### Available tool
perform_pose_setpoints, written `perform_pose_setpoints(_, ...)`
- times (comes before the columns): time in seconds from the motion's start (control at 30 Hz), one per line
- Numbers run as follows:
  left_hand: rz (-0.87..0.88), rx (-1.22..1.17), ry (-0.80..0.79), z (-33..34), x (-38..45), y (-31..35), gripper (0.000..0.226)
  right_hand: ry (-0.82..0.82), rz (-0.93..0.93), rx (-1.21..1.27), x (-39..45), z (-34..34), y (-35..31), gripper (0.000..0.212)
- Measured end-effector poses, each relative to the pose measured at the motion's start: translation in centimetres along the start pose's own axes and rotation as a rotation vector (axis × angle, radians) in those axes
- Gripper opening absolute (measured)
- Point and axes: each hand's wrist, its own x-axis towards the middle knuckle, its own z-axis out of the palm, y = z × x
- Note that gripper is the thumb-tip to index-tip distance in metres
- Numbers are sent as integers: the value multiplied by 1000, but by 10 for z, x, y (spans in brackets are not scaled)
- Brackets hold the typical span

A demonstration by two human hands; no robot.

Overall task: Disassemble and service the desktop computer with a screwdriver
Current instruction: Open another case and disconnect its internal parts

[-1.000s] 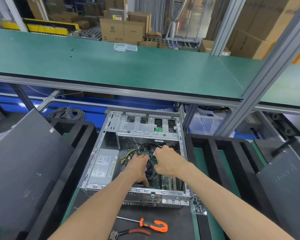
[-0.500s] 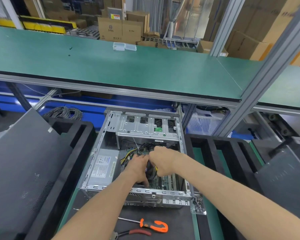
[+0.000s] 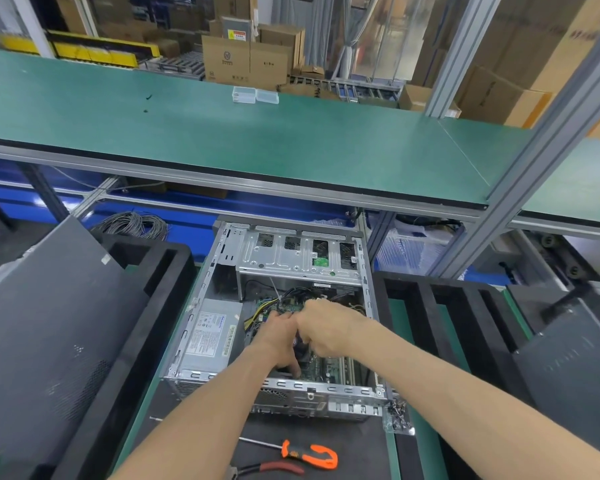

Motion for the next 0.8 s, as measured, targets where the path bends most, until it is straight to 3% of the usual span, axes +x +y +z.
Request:
perform_pose_setpoints(0.17, -38, -64, 23, -2, -4, 1, 102, 147, 269, 329, -11, 12, 14, 22)
perform_pose_setpoints(0.27, -55, -57, 22, -3, -4, 2, 105, 179, 450, 245, -11, 22, 13, 39)
perform_pose_setpoints(0.37, -37, -60, 27, -1, -2, 1, 108, 161, 366, 153, -7, 17, 4, 21)
perform_pose_setpoints(0.6, 59, 148, -46, 2, 4, -2, 99, 75, 7, 19, -1, 11, -16, 14)
perform_pose_setpoints(0.7, -1, -6, -8, 4, 2, -3, 98, 96, 17, 210, -5, 6, 0, 21)
perform_pose_setpoints(0.8, -24, -83, 21, 1, -1, -2, 117, 123, 144, 264, -13, 8, 12, 23)
